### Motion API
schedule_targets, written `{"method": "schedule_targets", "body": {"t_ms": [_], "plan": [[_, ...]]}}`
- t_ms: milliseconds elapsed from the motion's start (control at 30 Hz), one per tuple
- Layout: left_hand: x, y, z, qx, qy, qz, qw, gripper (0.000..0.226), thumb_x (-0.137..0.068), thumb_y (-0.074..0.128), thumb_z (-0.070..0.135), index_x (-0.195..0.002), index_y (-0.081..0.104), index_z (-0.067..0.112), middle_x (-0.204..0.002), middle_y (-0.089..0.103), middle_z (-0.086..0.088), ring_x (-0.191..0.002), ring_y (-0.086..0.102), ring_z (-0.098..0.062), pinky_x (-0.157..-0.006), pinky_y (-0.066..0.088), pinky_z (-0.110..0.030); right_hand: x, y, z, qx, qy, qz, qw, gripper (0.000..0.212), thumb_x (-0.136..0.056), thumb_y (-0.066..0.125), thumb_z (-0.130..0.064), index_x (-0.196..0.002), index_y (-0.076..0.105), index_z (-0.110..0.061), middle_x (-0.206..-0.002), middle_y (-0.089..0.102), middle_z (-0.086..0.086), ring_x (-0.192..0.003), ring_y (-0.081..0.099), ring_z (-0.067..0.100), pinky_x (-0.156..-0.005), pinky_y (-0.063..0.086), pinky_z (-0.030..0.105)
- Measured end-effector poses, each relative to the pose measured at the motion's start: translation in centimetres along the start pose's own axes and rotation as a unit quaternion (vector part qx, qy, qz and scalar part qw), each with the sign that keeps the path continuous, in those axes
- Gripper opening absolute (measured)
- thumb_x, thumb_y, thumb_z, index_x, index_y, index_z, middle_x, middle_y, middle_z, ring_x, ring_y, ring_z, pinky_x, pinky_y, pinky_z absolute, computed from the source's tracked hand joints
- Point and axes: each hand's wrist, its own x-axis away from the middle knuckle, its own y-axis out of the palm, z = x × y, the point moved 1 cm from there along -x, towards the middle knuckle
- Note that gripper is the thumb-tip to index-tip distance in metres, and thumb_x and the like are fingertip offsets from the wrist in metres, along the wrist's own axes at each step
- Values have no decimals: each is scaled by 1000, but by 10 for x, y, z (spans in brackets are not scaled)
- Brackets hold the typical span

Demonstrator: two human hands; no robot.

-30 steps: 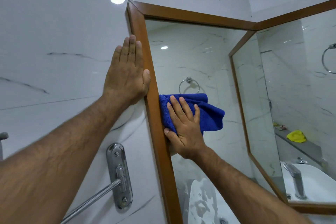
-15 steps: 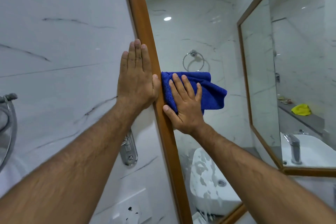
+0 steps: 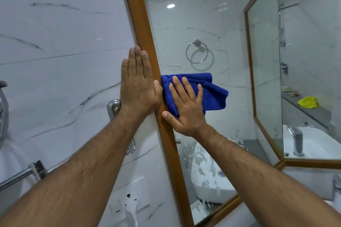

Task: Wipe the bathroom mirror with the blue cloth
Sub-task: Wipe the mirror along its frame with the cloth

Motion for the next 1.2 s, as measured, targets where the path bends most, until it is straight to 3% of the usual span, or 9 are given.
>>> {"method": "schedule_targets", "body": {"t_ms": [400,600,967,1200], "plan": [[28,10,8,5,12,-16,1000,82,-88,29,33,-155,0,-5,-164,-1,-27,-153,-3,-38,-125,1,-49,19,0,-2,3,-1,-15,1000,76,-97,27,-65,-157,17,-19,-166,18,7,-154,8,28,-114,7,72],[39,10,10,-8,28,-37,999,82,-89,28,34,-154,0,-7,-162,-1,-30,-152,-3,-41,-125,3,-52,30,2,0,4,-2,-36,999,64,-102,24,-52,-157,19,-19,-165,21,5,-154,8,27,-117,6,69],[53,18,15,-22,23,-52,998,83,-89,31,34,-154,-2,-7,-162,-3,-30,-152,-4,-41,-125,-1,-52,57,12,3,4,-5,-40,999,61,-103,31,-44,-158,14,-22,-166,16,2,-154,7,27,-118,5,68],[69,27,20,-16,26,-41,999,83,-89,34,34,-153,1,-7,-161,1,-32,-152,0,-43,-124,2,-53,76,10,-2,-19,1,-49,999,61,-100,34,-39,-156,21,-18,-165,21,6,-154,9,29,-117,6,70]]}}
